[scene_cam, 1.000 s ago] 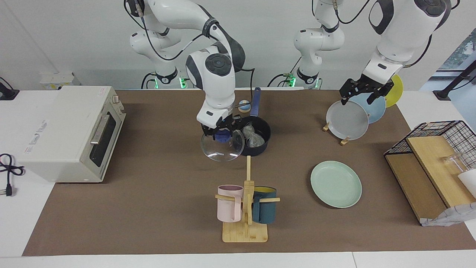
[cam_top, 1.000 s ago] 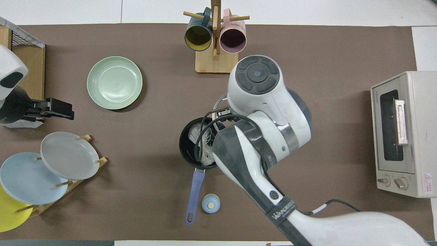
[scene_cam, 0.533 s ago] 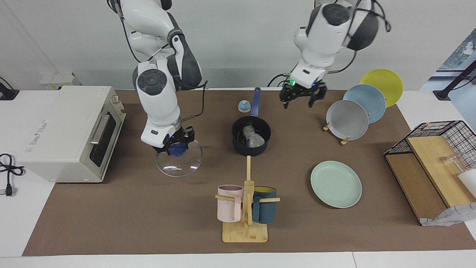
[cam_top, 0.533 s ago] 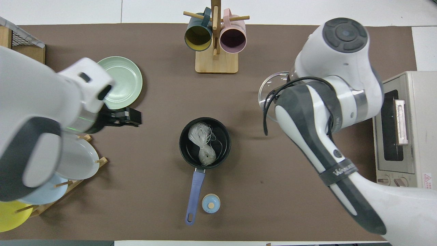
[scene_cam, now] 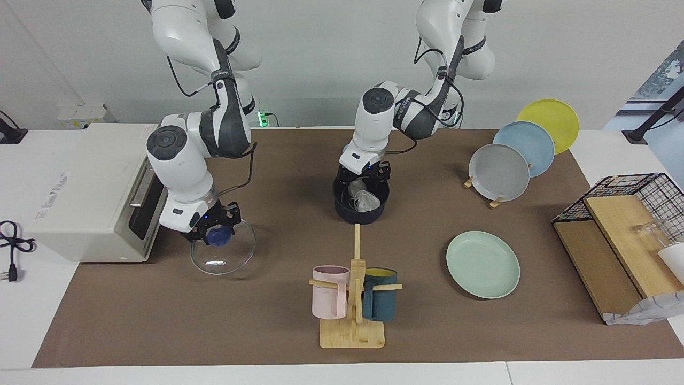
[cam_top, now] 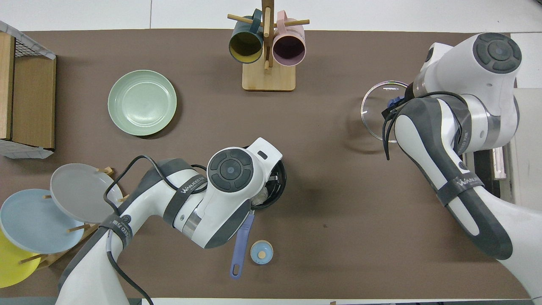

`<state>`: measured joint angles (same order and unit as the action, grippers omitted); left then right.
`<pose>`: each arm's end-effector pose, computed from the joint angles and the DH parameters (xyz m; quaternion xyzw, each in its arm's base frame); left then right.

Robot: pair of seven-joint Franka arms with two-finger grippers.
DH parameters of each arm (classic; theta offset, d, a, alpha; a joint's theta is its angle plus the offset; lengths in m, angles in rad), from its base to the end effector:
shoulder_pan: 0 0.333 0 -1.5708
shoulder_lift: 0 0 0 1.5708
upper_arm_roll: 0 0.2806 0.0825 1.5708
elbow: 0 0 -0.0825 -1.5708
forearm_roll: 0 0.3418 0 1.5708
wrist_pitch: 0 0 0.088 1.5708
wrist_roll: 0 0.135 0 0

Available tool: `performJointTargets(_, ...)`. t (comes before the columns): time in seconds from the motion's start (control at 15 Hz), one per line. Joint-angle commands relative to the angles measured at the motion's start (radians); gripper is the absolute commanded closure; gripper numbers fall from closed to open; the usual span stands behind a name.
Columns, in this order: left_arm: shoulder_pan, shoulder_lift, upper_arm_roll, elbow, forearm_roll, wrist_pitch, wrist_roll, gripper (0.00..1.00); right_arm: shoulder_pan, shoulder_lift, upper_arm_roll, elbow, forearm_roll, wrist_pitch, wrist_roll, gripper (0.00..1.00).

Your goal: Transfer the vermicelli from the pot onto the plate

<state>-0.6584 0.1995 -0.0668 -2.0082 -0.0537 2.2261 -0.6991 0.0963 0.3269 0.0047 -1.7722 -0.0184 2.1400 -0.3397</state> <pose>0.4107 -0.3671 0.3217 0.9996 0.0038 -0.0113 0.0273 0.5956 0.0590 0.3399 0.9746 0.2231 0.0195 0.0095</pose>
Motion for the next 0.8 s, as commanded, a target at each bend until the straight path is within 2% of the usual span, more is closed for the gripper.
performJointTargets(0.0,-0.003,0.03,0.001,-0.006,-0.009,0.059,0.016,0.0,-0.018,0.015,0.017,-0.024,0.003,0.05,0.004,0.45)
performJointTargets(0.27,0.0,0.054,0.002,-0.001,0.0,0.073,0.036,0.0,-0.013,0.052,0.017,-0.026,0.005,0.107,0.021,0.45)
performJointTargets(0.47,-0.003,0.058,0.002,-0.006,0.003,0.076,0.053,0.0,-0.003,0.052,0.017,-0.068,0.005,0.139,0.036,0.45)
performJointTargets(0.53,-0.004,0.066,0.004,-0.006,0.003,0.075,0.059,0.18,-0.001,0.05,0.017,-0.07,0.005,0.135,0.037,0.45)
performJointTargets(0.6,-0.003,0.066,0.004,-0.006,0.003,0.076,0.069,0.55,-0.001,0.05,0.017,-0.072,0.005,0.132,0.037,0.43)
performJointTargets(0.67,-0.001,0.066,0.002,-0.006,0.003,0.076,0.084,0.95,-0.003,0.05,0.017,-0.07,0.005,0.132,0.037,0.35)
performJointTargets(0.73,0.0,0.066,0.002,-0.006,0.003,0.076,0.092,1.0,-0.001,0.05,0.017,-0.067,0.005,0.132,0.039,0.19)
